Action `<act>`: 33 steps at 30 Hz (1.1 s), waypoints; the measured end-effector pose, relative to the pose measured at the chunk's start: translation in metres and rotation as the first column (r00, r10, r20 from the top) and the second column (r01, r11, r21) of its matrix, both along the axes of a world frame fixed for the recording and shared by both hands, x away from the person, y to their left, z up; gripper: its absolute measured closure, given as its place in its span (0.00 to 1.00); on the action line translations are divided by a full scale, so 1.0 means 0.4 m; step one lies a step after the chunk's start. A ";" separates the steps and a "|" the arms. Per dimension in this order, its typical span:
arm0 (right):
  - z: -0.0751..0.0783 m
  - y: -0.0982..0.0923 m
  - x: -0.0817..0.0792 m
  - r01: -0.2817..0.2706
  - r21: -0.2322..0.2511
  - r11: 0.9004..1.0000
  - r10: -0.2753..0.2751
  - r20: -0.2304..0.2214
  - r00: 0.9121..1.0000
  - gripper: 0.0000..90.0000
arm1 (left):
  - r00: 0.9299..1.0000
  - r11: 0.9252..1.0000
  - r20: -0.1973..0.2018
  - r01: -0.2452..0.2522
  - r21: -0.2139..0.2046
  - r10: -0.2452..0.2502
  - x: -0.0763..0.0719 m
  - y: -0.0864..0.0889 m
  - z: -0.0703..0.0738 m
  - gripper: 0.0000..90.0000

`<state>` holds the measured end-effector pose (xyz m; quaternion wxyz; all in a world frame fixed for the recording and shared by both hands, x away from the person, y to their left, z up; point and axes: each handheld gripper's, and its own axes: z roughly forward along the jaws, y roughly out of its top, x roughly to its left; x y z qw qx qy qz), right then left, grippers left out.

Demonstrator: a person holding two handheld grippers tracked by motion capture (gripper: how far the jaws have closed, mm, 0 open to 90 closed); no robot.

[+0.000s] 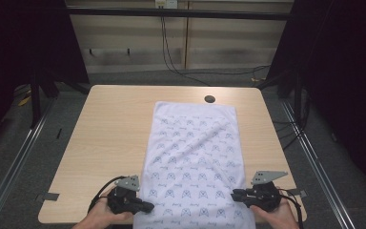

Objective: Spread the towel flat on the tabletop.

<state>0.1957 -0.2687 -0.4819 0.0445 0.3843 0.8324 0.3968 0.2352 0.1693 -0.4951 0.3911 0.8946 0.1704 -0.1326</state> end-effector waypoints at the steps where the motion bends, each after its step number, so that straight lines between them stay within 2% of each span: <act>1: 0.004 -0.001 0.007 0.008 0.009 1.000 -0.008 0.006 1.000 0.78 | 1.000 1.000 0.015 -0.018 -0.023 0.018 0.003 0.000 0.007 1.00; 2: 0.006 -0.002 0.017 0.016 0.016 1.000 -0.016 0.015 1.000 0.77 | 0.999 0.998 0.021 -0.032 -0.049 0.033 0.018 0.003 0.017 1.00; 3: 0.007 -0.003 0.029 0.023 0.025 0.999 -0.024 0.022 0.999 0.75 | 0.997 0.995 0.033 -0.072 -0.067 0.074 0.036 0.006 0.026 0.98; 4: 0.008 -0.003 0.042 0.033 0.035 0.999 -0.034 0.019 0.999 0.74 | 0.992 0.991 0.054 -0.108 -0.075 0.112 0.060 0.007 0.034 0.92; 7: 0.009 0.002 0.085 0.047 0.033 0.998 -0.048 0.041 0.998 0.70 | 0.978 0.978 0.070 -0.191 -0.082 0.197 0.145 0.010 0.038 0.89; 9: 0.010 0.004 0.114 0.055 0.037 0.998 -0.057 0.052 0.997 0.68 | 0.964 0.968 0.095 -0.243 -0.055 0.248 0.197 0.004 0.030 0.89; 10: 0.010 0.004 0.128 0.065 0.039 0.997 -0.067 0.051 0.996 0.68 | 0.954 0.959 0.105 -0.278 -0.051 0.282 0.221 0.003 0.023 0.89; 11: 0.009 0.004 0.142 0.069 0.040 0.997 -0.071 0.054 0.996 0.67 | 0.946 0.950 0.087 -0.307 -0.057 0.311 0.246 0.003 0.016 0.88; 12: 0.009 0.005 0.156 0.074 0.036 0.997 -0.076 0.056 0.996 0.67 | 0.940 0.944 0.091 -0.327 -0.047 0.330 0.264 -0.001 0.010 0.87; 13: 0.008 0.007 0.169 0.083 0.024 0.996 -0.084 0.059 0.995 0.67 | 0.933 0.941 0.122 -0.338 -0.035 0.339 0.276 -0.007 0.007 0.85; 14: 0.006 0.006 0.182 0.088 0.024 0.996 -0.089 0.060 0.994 0.67 | 0.927 0.934 0.116 -0.356 -0.026 0.356 0.289 -0.009 0.003 0.81; 15: 0.004 0.007 0.194 0.095 0.029 0.995 -0.096 0.055 0.994 0.66 | 0.916 0.922 0.114 -0.386 -0.017 0.386 0.298 -0.011 -0.001 0.76; 16: 0.000 0.008 0.205 0.100 0.024 0.995 -0.101 0.054 0.993 0.66 | 0.913 0.920 0.124 -0.393 0.004 0.389 0.303 -0.016 -0.004 0.71; 17: -0.004 0.009 0.214 0.101 0.010 0.995 -0.101 0.057 0.993 0.66 | 0.916 0.922 0.127 -0.386 0.022 0.380 0.302 -0.019 -0.010 0.72; 18: -0.007 0.010 0.222 0.106 0.006 0.994 -0.107 0.049 0.993 0.66 | 0.913 0.922 0.156 -0.386 0.026 0.377 0.295 -0.020 -0.014 0.74; 19: -0.011 0.011 0.229 0.106 -0.002 0.994 -0.106 0.048 0.993 0.65 | 0.914 0.927 0.184 -0.373 0.037 0.361 0.288 -0.018 -0.014 0.82; 20: -0.015 0.012 0.234 0.111 -0.008 0.994 -0.110 0.046 0.993 0.64 | 0.920 0.932 0.185 -0.359 0.048 0.345 0.283 -0.014 -0.012 0.89; 21: -0.018 0.013 0.238 0.114 -0.007 0.993 -0.113 0.043 0.993 0.64 | 0.921 0.934 0.195 -0.354 0.056 0.338 0.278 -0.009 -0.011 0.95; 23: -0.023 0.012 0.246 0.108 -0.010 0.994 -0.107 0.041 0.993 0.64 | 0.922 0.934 0.189 -0.354 0.055 0.338 0.263 0.003 -0.011 0.97; 25: -0.023 0.012 0.253 0.109 -0.011 0.994 -0.108 0.038 0.993 0.64 | 0.923 0.933 0.179 -0.356 0.051 0.342 0.243 0.017 -0.010 0.97; 27: -0.022 0.011 0.258 0.108 -0.003 0.994 -0.108 0.039 0.993 0.65 | 0.930 0.935 0.138 -0.351 0.055 0.341 0.225 0.037 -0.008 0.94; 28: -0.023 0.011 0.262 0.102 -0.011 0.995 -0.101 0.044 0.994 0.66 | 0.931 0.936 0.132 -0.349 0.048 0.341 0.214 0.044 -0.008 0.92; 30: -0.025 0.015 0.267 0.105 -0.010 0.994 -0.105 0.038 0.994 0.67 | 0.938 0.942 0.120 -0.331 0.046 0.324 0.194 0.059 -0.006 0.87; 32: -0.032 0.022 0.269 0.103 -0.032 0.994 -0.102 0.032 0.994 0.68 | 0.939 0.944 0.124 -0.328 0.043 0.320 0.184 0.069 -0.004 0.80; 33: -0.036 0.026 0.271 0.090 -0.048 0.995 -0.088 0.033 0.996 0.69 | 0.935 0.940 0.121 -0.340 0.034 0.334 0.185 0.070 -0.004 0.75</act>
